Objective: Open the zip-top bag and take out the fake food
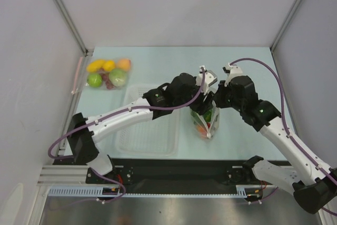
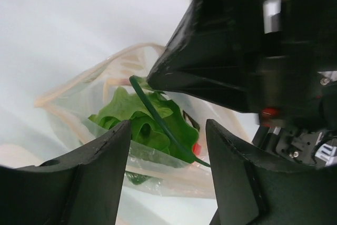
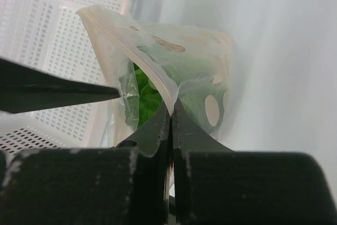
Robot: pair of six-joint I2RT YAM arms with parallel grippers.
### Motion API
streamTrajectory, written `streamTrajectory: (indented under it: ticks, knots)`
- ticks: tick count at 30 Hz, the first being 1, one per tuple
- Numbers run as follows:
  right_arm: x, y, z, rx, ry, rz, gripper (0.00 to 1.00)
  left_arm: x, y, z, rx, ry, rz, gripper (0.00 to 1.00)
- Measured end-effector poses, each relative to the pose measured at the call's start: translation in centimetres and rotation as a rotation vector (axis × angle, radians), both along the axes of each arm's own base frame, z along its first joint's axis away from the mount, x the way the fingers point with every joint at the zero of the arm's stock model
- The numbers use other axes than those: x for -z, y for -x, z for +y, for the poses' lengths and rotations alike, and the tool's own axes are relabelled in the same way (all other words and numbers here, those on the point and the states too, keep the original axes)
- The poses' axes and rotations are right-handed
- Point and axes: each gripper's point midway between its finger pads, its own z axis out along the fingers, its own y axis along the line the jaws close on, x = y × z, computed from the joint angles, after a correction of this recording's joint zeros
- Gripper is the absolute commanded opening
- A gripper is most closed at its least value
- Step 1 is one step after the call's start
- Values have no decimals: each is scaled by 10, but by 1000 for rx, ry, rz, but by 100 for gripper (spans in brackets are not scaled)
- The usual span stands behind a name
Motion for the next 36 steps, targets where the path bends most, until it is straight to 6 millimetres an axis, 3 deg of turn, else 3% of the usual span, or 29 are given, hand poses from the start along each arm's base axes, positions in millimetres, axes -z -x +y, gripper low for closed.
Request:
streamTrajectory:
  ticks: [6, 14, 21, 36]
  knots:
    - [-3, 5, -1, 3, -19, -7, 0, 32, -8, -3, -23, -74, 22, 63]
    - [2, 10, -2, 1, -27, 4, 0, 33, -22, 0, -87, -81, -11, 64]
    - [1, 11, -2, 4, -35, 2, 0, 52, -24, -4, -88, -111, 15, 64]
    - [4, 12, -3, 5, -35, 7, 0, 73, -30, -10, -127, -128, 49, 65]
